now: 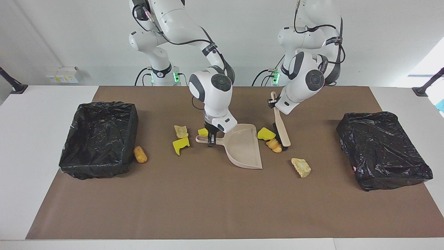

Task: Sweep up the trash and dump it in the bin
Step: 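Sweep debris into the dustpan with the left gripper's brush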

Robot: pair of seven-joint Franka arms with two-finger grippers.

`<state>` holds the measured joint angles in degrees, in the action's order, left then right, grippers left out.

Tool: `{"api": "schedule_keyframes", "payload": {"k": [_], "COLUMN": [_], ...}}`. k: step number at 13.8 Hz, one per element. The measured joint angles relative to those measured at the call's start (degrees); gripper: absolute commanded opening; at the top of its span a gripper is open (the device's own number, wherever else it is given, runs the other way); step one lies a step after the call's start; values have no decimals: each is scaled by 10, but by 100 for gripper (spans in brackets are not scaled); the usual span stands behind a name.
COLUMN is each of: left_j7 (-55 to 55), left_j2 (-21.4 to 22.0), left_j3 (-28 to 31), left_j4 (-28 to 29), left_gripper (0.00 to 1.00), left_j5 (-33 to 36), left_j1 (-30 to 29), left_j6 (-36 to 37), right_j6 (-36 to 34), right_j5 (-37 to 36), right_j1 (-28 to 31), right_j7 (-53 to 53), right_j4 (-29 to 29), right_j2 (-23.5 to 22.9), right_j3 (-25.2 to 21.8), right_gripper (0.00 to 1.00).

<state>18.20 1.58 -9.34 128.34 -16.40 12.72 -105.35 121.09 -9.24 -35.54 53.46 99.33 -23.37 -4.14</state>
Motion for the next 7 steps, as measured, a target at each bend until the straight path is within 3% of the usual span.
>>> {"api": "schedule_keyframes", "payload": {"k": [7], "left_j7": [-2], "left_j2": [1], "left_j3": [-1], "left_j4": [-18], "left_gripper": [0], "left_j5": [-58], "left_j1": [35], "left_j6": [-10], "right_j6": [0], "right_j5": [-1], "right_j1": [-2], "right_j7": [-4], "right_j4": [0], "right_j2": [0], "right_j3": [0], "right_gripper": [0]}}
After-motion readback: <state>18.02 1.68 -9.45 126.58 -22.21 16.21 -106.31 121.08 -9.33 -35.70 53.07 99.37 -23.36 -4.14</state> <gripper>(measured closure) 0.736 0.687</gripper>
